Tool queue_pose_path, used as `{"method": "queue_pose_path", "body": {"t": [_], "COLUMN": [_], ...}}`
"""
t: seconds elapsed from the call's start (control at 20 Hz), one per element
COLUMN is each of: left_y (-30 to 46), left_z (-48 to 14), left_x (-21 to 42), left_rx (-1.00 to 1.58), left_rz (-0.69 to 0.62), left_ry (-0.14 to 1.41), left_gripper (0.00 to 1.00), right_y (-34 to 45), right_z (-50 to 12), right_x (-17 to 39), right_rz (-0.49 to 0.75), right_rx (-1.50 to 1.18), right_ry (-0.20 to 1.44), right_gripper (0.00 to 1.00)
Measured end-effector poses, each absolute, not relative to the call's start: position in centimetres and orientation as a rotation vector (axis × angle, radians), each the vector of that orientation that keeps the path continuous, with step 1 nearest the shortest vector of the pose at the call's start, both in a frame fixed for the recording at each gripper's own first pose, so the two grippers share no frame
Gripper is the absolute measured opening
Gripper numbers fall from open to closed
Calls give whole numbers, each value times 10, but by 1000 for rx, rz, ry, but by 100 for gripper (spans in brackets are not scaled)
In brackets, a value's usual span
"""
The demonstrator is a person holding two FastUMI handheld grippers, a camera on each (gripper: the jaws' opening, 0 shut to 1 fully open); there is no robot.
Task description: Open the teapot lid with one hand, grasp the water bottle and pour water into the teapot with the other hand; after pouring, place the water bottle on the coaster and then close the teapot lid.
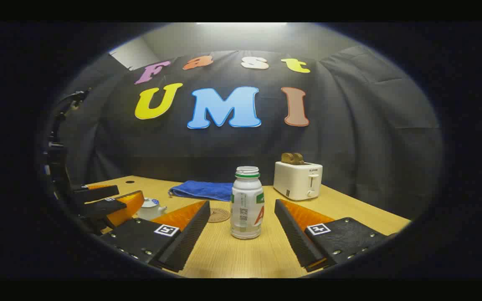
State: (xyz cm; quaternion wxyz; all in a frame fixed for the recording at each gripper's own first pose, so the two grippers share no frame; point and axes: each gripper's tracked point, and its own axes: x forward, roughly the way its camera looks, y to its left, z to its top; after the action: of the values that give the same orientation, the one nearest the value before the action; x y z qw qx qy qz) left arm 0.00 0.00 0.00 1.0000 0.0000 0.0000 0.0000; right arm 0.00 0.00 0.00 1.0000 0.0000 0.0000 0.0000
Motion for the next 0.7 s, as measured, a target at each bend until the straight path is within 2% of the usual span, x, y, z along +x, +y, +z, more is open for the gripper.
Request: {"method": "queue_pose_path", "body": {"t": [0.1, 0.25, 0.35, 0.5, 0.7], "left_y": [2, 8, 8, 4, 7], "left_z": [-2, -2, -5, -6, -1], "left_x": [10, 27, 32, 22, 15], "left_rx": [-6, -8, -25, -90, -45], "left_rz": [-3, 1, -3, -20, -8], "left_ry": [3, 15, 27, 23, -2], "left_gripper": [97, 87, 84, 84, 83], "right_y": [1, 2, 0, -6, -5], "right_z": [-4, -11, -14, -14, -12], "right_x": [1, 6, 9, 14, 20], "right_rz": [9, 19, 20, 1, 2], "right_rx": [5, 18, 19, 21, 12], "right_ry": [10, 29, 33, 24, 16], "right_gripper": [95, 95, 95, 95, 95]}}
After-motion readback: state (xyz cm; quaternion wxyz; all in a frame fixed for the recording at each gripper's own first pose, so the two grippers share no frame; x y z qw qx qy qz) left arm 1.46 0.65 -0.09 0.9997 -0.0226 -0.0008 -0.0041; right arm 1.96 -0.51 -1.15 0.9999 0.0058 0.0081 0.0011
